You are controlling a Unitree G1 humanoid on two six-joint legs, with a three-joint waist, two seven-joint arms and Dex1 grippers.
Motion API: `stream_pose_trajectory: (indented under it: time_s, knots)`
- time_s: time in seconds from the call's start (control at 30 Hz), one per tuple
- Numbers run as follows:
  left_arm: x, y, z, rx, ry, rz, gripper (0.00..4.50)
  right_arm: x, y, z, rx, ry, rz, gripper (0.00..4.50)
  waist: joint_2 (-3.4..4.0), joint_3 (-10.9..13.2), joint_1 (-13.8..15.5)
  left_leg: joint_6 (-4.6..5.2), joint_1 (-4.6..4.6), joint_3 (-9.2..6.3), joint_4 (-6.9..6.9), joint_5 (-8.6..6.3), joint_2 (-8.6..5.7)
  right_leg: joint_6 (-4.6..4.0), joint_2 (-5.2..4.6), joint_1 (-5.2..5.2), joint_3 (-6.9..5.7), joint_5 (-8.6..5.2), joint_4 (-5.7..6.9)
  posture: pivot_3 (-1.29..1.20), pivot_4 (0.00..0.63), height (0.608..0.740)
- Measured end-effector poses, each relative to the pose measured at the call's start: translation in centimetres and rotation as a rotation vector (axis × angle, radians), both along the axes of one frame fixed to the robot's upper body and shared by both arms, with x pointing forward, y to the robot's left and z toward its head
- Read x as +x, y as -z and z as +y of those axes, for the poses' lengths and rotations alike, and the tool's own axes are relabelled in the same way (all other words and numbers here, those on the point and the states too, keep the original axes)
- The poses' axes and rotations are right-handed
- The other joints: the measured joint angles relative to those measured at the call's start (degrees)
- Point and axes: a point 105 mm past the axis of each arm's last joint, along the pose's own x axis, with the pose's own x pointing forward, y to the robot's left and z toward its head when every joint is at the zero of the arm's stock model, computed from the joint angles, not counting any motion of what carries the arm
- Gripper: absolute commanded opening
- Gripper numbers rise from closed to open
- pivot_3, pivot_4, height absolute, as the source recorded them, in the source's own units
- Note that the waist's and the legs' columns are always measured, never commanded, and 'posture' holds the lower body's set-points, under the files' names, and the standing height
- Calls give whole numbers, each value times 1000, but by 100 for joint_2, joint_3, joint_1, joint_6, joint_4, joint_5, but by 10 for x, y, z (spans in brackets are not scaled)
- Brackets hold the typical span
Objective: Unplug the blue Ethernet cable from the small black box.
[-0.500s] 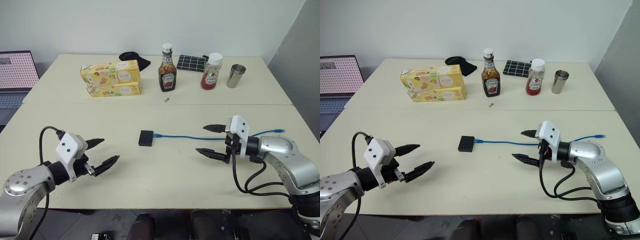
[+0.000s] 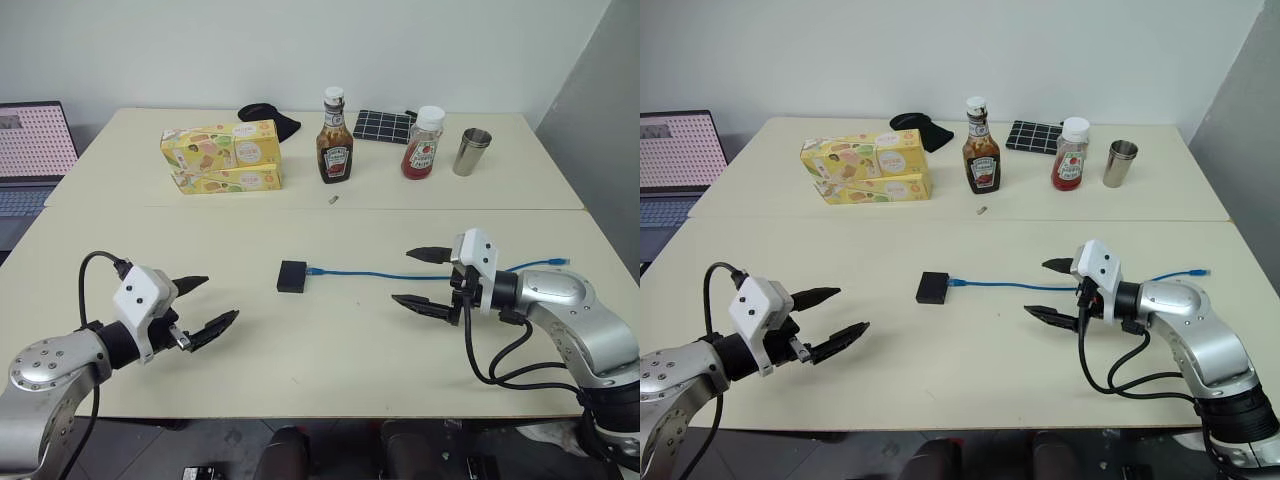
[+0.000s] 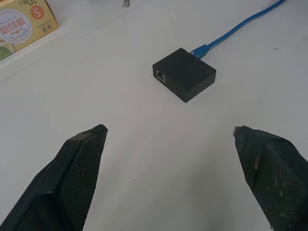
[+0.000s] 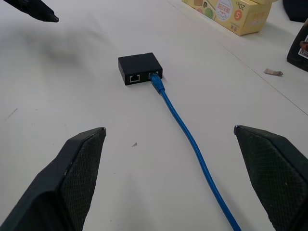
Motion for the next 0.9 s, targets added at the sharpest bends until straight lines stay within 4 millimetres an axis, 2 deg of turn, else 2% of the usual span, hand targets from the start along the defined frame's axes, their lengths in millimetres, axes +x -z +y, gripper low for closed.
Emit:
stream_pose_trajectory:
  time_s: [0.37, 0.63, 0.7, 0.9]
  knots:
    - [11, -9, -18, 4, 59, -39, 4473, 4, 6, -22, -79, 111, 34, 4500, 0, 0, 5, 0, -3, 0, 0, 0, -2, 0, 0, 0, -1, 0, -2, 0, 150, 740]
    - [18, -17, -30, -18, 122, -41, 4473, 0, 7, -21, -78, 102, 7, 4500, 0, 0, 0, 0, -2, 2, 1, 0, -3, 0, 1, 0, -1, 0, -2, 0, 150, 740]
    - [21, -18, -32, -10, 134, -51, 4473, 0, 9, -17, -91, 91, -6, 4500, 0, 0, -1, 0, -1, 3, 1, 0, -4, 0, 2, 0, 0, 0, -2, 0, 150, 740]
    - [21, -17, -35, -19, 206, -23, 4473, 18, 15, 29, -62, 31, -42, 4500, 1, 4, -45, -1, -1, 7, 0, 1, -1, 0, 6, -7, 2, 0, 3, 0, 150, 740]
